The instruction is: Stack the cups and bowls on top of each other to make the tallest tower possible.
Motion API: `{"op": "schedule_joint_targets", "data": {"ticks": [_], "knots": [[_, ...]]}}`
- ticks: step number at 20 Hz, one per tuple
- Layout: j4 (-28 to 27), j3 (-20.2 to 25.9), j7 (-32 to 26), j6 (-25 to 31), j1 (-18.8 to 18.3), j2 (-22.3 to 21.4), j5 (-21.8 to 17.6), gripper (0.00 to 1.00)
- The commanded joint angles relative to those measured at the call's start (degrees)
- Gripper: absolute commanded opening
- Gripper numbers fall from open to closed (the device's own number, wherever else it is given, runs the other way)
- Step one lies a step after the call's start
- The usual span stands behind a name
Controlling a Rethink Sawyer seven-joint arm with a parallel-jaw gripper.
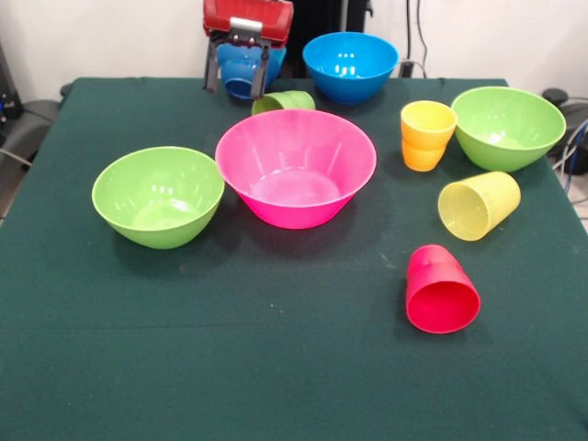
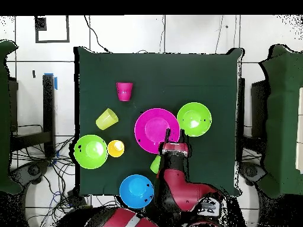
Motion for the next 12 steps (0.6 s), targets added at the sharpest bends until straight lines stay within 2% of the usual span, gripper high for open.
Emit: {"op": "schedule_joint_targets", "data": {"ticks": [1,7,12], "knots": [[1.46,2.34,5.72,-1.61,1.28,3.06,3.05,1.00],[2.55,1.28,5.55,-4.42,2.35,3.43,5.11,1.00],[2.16,1.02,5.98,-5.19,2.55,3.97,4.69,1.00]]}}
